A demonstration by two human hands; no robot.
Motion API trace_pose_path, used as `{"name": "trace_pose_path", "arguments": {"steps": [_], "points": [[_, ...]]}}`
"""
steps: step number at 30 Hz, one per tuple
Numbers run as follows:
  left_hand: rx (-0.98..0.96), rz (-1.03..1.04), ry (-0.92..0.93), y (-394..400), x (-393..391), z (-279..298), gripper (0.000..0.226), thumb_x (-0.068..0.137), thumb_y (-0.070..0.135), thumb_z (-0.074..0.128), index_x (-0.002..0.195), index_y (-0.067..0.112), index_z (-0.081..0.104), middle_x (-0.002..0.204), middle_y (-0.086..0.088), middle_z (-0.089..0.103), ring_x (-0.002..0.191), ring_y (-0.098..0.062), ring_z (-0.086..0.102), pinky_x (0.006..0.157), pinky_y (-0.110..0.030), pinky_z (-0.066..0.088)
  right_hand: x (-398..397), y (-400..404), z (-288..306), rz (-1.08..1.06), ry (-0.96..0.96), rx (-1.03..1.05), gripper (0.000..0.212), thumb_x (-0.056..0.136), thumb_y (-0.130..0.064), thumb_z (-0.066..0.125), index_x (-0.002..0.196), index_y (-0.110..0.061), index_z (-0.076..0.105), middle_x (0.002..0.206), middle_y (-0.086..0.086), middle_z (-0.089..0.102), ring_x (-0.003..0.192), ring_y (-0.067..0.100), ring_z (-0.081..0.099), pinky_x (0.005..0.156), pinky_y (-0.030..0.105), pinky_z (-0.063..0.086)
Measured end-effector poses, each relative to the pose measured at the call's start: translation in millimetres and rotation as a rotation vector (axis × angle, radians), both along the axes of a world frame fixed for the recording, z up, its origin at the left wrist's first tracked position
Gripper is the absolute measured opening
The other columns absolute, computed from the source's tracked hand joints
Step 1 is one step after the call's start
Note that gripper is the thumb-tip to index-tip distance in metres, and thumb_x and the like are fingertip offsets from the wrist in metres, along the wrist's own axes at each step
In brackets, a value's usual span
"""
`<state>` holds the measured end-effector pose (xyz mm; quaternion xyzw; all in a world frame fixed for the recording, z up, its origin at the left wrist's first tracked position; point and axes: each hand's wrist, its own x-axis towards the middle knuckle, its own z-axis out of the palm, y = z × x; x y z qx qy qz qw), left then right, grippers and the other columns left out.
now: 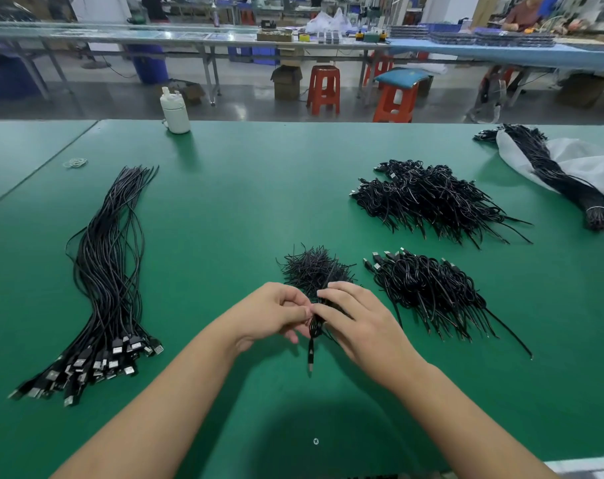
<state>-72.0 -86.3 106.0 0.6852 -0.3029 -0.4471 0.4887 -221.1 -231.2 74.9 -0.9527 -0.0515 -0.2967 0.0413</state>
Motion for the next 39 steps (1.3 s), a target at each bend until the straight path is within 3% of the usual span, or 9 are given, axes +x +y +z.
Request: {"name": "trace_pose_path", "arguments": {"steps": [3, 6, 13, 17, 22, 27, 29, 35, 39], "points": [[-0.036, 0.010, 0.114, -1, -1, 1, 0.003, 0.095, 0.002, 0.060, 0.093, 0.001, 0.061, 0.080, -0.015, 0.069, 0.066, -0.016, 0.068, 0.059, -0.024, 0.056, -1, 1, 1, -0.014, -0.036, 0.119, 0.027, 0.092, -0.015, 0.069, 0.119, -0.012, 0.069, 0.122, 0.002, 0.066, 0.120, 0.022, 0.057, 0.105, 0.031, 0.045], [-0.066, -0.025, 0.045, -1, -2, 3, 0.008, 0.096, 0.001, 0.057, 0.090, 0.002, 0.060, 0.072, -0.012, 0.065, 0.060, -0.016, 0.063, 0.060, -0.023, 0.054, 0, 6, 4, -0.088, -0.064, 0.285, 0.021, 0.089, -0.016, 0.071, 0.110, -0.010, 0.074, 0.108, 0.000, 0.072, 0.102, 0.018, 0.066, 0.096, 0.025, 0.049], [-0.068, 0.071, -0.414, -8, -12, 4, 0.015, 0.096, 0.012, 0.059, 0.082, 0.017, 0.059, 0.065, 0.003, 0.067, 0.061, -0.013, 0.058, 0.063, -0.029, 0.046, 12, 24, 16, -0.333, 0.066, 1.083, 0.017, 0.091, -0.021, 0.069, 0.102, -0.030, 0.058, 0.074, -0.013, 0.072, 0.061, 0.003, 0.061, 0.060, 0.013, 0.043], [-0.044, 0.161, -0.685, -10, -19, 1, 0.018, 0.094, 0.019, 0.060, 0.078, 0.027, 0.055, 0.066, 0.006, 0.062, 0.056, -0.003, 0.047, 0.057, -0.017, 0.038, 20, 30, 17, -0.300, 0.076, 1.359, 0.016, 0.095, -0.015, 0.063, 0.103, -0.025, 0.052, 0.069, 0.001, 0.071, 0.064, 0.012, 0.065, 0.059, 0.021, 0.052], [-0.184, 0.179, -0.906, -7, -25, 0, 0.013, 0.092, 0.011, 0.061, 0.085, 0.020, 0.056, 0.074, 0.012, 0.054, 0.068, 0.002, 0.047, 0.063, -0.013, 0.035, 24, 28, 20, -0.252, 0.077, 1.600, 0.004, 0.098, -0.009, 0.058, 0.101, -0.008, 0.057, 0.067, 0.007, 0.066, 0.054, 0.018, 0.063, 0.048, 0.026, 0.053], [-0.247, 0.026, -1.236, -3, -24, -4, 0.004, 0.093, 0.008, 0.059, 0.094, 0.007, 0.062, 0.087, -0.006, 0.060, 0.080, -0.026, 0.056, 0.074, -0.036, 0.045, 24, 23, 25, -0.200, 0.180, 1.825, 0.014, 0.100, -0.008, 0.054, 0.098, 0.004, 0.061, 0.062, 0.008, 0.064, 0.042, 0.015, 0.056, 0.041, 0.024, 0.049], [-0.251, 0.029, -1.237, -3, -25, -6, 0.005, 0.094, 0.009, 0.059, 0.096, 0.008, 0.063, 0.088, -0.006, 0.060, 0.080, -0.025, 0.056, 0.075, -0.035, 0.045, 23, 23, 26, -0.196, 0.189, 1.844, 0.016, 0.100, -0.008, 0.055, 0.097, 0.005, 0.063, 0.063, 0.009, 0.064, 0.043, 0.015, 0.056, 0.042, 0.024, 0.049], [-0.211, 0.115, -0.946, -6, -23, -10, 0.009, 0.092, 0.015, 0.061, 0.089, 0.022, 0.057, 0.083, 0.010, 0.058, 0.073, -0.004, 0.049, 0.072, -0.023, 0.043, 22, 24, 24, -0.226, 0.145, 1.790, 0.014, 0.098, -0.009, 0.058, 0.110, -0.006, 0.052, 0.063, 0.010, 0.065, 0.044, 0.018, 0.056, 0.043, 0.027, 0.049], [-0.161, 0.159, -0.803, -6, -23, -8, 0.022, 0.089, 0.014, 0.065, 0.080, 0.031, 0.055, 0.073, 0.009, 0.061, 0.068, -0.005, 0.054, 0.066, -0.016, 0.043, 18, 24, 22, -0.126, 0.161, 1.812, 0.018, 0.105, -0.006, 0.040, 0.113, -0.001, 0.056, 0.068, 0.015, 0.066, 0.052, 0.022, 0.062, 0.051, 0.030, 0.056]]}}
